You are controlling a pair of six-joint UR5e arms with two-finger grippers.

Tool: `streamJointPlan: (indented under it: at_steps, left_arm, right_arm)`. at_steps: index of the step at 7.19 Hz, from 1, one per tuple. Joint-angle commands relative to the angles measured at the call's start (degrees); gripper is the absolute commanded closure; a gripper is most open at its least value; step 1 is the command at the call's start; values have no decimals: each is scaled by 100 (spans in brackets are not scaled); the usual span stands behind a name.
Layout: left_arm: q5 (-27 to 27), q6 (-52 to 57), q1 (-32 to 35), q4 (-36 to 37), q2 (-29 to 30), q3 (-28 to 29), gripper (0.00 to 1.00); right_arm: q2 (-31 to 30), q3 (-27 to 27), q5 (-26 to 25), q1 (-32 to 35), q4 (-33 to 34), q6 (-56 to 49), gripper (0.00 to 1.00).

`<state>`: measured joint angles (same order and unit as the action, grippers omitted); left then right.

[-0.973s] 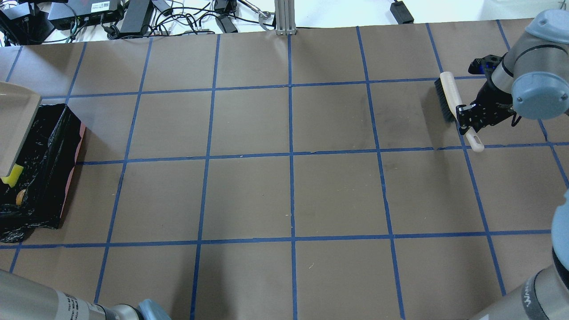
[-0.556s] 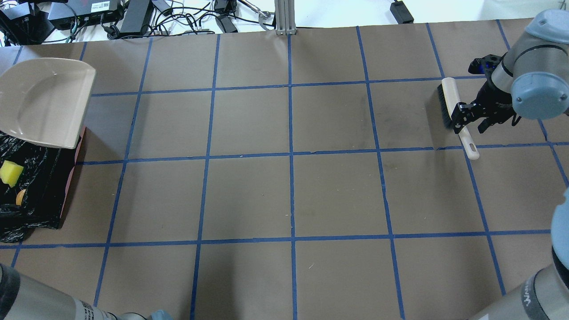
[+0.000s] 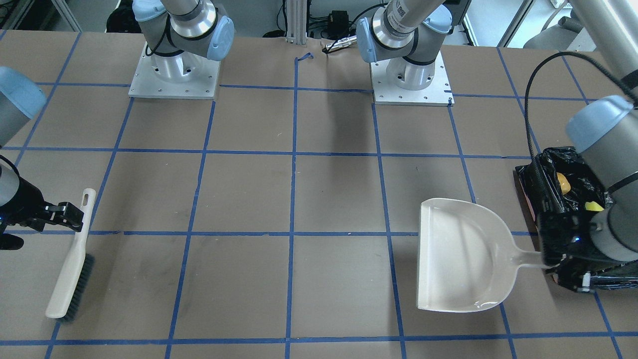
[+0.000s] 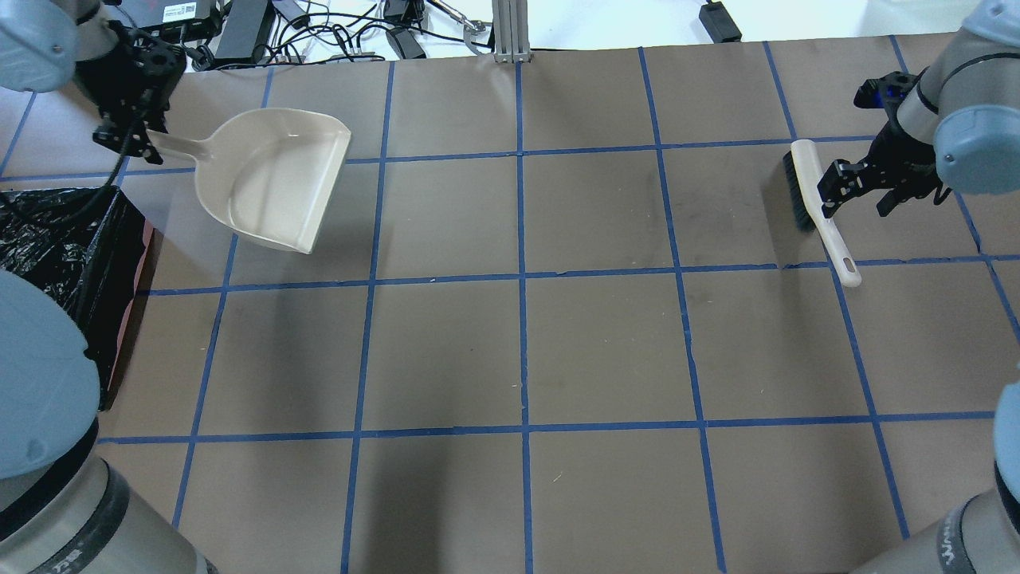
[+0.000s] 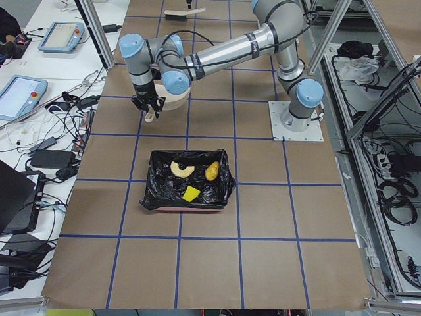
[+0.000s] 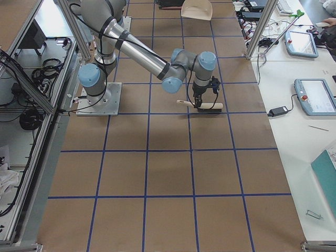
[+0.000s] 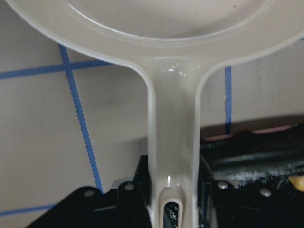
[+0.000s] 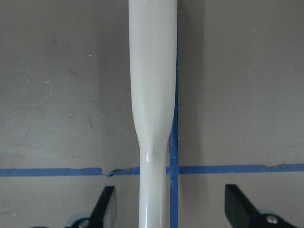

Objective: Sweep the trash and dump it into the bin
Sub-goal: 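Return the empty dustpan with the left gripper while the right lowers the brush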

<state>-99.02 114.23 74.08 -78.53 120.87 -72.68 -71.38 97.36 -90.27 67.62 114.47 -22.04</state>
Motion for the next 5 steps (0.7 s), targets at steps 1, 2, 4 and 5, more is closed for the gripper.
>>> streamJointPlan:
  at_steps: [1,2,4,5]
  left_arm:
    - [6,-662,439,354,497,-18,100]
    - [6,-770,589,678,664,-18,100]
    - [6,-745,704,936,824,-18,100]
    - [14,-744,722,936,833,-26,100]
  right_arm:
    - [-637,-443,-42,485,-687,76,0]
    - [-971,-837,-226,1028,-1525,486,0]
    - [-1665,-982,-245,1874,-2217,1332,0]
    - [-1869,-982,-201,2025,-2288,1333,0]
